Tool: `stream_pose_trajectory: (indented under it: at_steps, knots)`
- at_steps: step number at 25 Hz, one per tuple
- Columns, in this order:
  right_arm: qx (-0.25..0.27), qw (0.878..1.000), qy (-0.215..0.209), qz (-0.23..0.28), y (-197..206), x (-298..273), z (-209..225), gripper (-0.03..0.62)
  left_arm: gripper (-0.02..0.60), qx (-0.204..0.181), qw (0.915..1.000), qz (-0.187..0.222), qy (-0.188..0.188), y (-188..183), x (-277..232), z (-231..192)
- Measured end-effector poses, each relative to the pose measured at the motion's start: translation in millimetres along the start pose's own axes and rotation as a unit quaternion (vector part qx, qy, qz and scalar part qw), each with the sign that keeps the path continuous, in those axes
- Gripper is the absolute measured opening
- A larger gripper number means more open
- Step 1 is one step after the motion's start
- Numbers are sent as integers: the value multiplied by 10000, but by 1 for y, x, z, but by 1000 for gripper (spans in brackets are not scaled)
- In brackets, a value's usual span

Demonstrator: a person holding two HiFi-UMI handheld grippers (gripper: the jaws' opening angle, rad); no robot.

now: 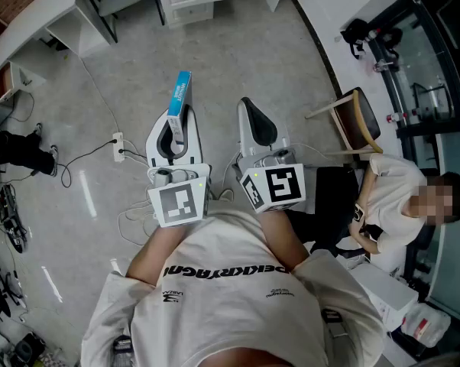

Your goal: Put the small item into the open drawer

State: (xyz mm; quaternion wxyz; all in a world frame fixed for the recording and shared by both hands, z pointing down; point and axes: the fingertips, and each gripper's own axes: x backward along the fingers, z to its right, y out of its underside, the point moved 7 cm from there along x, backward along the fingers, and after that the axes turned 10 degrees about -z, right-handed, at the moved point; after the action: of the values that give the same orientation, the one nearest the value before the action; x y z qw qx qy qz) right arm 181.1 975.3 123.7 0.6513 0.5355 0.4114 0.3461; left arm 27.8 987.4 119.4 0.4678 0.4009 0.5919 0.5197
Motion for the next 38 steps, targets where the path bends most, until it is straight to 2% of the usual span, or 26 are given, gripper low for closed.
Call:
stream_pose_trajectory:
  at_steps: [7,15,25,31,38]
  knots:
    - [-49,10000,10,-15,-3,-29,-16,0,64,12,10000,-49,60,0,-15,-32]
    - [-115,9997,221,-16,-7,-66,-35,0,64,-27,9997,-41,225,-1,-37,-73]
    - [-201,9994,252,-120,6,-103,-32,0,64,20,9992,-232,312,18,-71,-90]
    - [-325,9993,167,-120,11,-164,0,0,64,-7,9992,-274,282,22,-137,-103]
    - [-318,9994,107,-44,-12,-261,68,0,64,-89,9993,-225,280,11,-255,-110]
